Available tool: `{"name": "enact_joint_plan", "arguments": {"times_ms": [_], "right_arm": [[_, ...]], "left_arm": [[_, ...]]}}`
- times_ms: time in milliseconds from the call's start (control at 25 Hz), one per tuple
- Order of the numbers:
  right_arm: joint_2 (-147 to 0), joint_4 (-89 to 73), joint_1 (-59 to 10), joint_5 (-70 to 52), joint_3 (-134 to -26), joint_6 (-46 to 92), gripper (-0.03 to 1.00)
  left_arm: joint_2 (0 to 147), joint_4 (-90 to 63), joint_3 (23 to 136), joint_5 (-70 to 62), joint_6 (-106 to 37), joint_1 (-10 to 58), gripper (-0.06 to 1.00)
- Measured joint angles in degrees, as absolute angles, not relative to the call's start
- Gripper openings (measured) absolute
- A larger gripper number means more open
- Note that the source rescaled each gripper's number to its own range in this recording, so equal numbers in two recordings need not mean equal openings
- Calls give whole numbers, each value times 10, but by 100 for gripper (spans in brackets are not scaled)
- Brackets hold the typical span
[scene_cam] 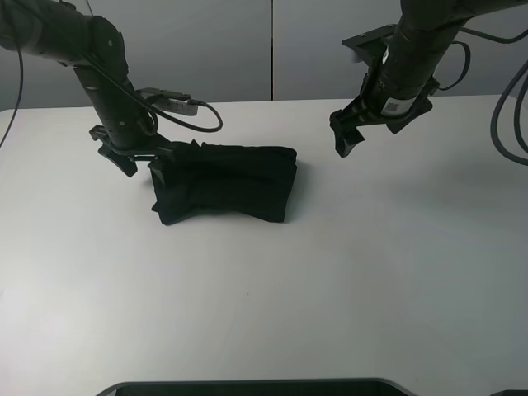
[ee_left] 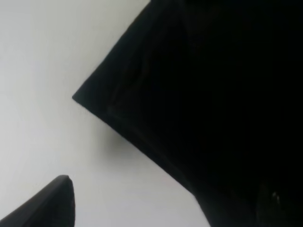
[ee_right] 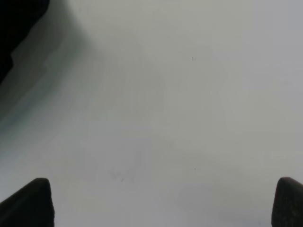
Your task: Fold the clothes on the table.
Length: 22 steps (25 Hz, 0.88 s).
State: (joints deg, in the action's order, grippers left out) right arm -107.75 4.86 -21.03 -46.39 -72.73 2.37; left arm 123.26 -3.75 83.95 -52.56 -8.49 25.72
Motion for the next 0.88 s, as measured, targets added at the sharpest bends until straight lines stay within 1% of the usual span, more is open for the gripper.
{"name": "enact_joint_plan", "arguments": {"times_ms": [200, 360, 560, 720, 880], "right_arm": [[-1029, 49, -210, -467, -727, 22, 99], [-941, 49, -210, -481, -727, 20, 99], [-825, 53, -210, -562, -718, 20, 99], [-725, 62, -210, -581, -641, 13, 99], [-599, 57, -210, -587, -543, -9, 99]], "left_arm": [[1180, -41, 839, -522, -90, 257, 100], [1107, -41, 839, -547, -90, 257, 100], [1024, -42, 829, -567, -91, 257, 100], [945, -57, 774, -570, -91, 257, 100], [849, -60, 673, -567, -76, 257, 100]]}}
